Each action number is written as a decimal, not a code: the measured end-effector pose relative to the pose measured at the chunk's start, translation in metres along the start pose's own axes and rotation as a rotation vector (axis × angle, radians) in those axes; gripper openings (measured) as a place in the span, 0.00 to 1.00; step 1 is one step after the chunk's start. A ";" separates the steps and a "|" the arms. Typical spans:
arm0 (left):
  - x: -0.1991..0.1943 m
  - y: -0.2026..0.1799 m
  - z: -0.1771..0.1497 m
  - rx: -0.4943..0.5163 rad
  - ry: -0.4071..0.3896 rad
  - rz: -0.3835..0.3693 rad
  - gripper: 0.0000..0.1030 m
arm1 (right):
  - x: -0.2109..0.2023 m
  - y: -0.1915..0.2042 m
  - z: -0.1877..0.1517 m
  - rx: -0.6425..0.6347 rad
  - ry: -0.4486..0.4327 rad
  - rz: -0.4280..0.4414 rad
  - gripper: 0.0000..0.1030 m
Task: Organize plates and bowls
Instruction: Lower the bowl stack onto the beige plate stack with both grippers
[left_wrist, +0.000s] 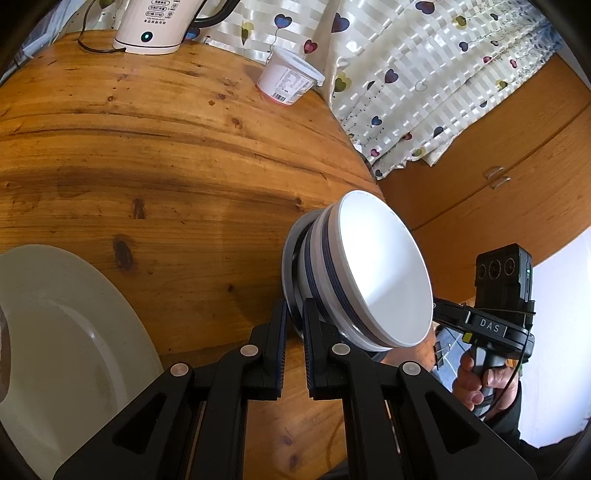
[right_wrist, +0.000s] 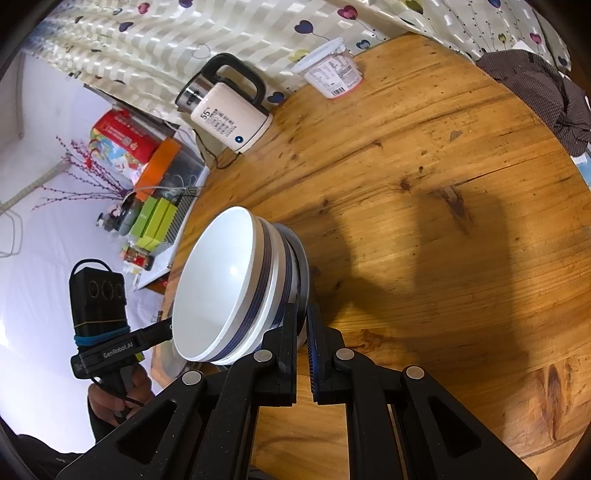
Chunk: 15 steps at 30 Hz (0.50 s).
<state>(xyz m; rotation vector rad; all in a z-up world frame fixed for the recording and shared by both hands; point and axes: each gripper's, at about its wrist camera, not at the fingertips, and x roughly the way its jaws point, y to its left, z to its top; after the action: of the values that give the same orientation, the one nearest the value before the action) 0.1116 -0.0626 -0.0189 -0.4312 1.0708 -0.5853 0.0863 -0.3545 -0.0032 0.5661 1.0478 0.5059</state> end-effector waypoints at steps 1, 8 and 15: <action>0.000 0.000 0.000 0.001 -0.002 0.001 0.07 | 0.000 0.001 0.000 -0.002 -0.001 0.000 0.07; -0.006 -0.003 -0.001 0.006 -0.013 0.011 0.07 | -0.002 0.006 -0.001 -0.012 -0.005 0.004 0.07; -0.014 -0.005 -0.002 0.011 -0.029 0.017 0.07 | -0.002 0.014 0.000 -0.026 -0.009 0.008 0.07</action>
<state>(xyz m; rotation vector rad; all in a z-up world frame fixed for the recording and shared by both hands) 0.1040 -0.0572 -0.0071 -0.4193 1.0423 -0.5680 0.0837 -0.3452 0.0077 0.5490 1.0295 0.5226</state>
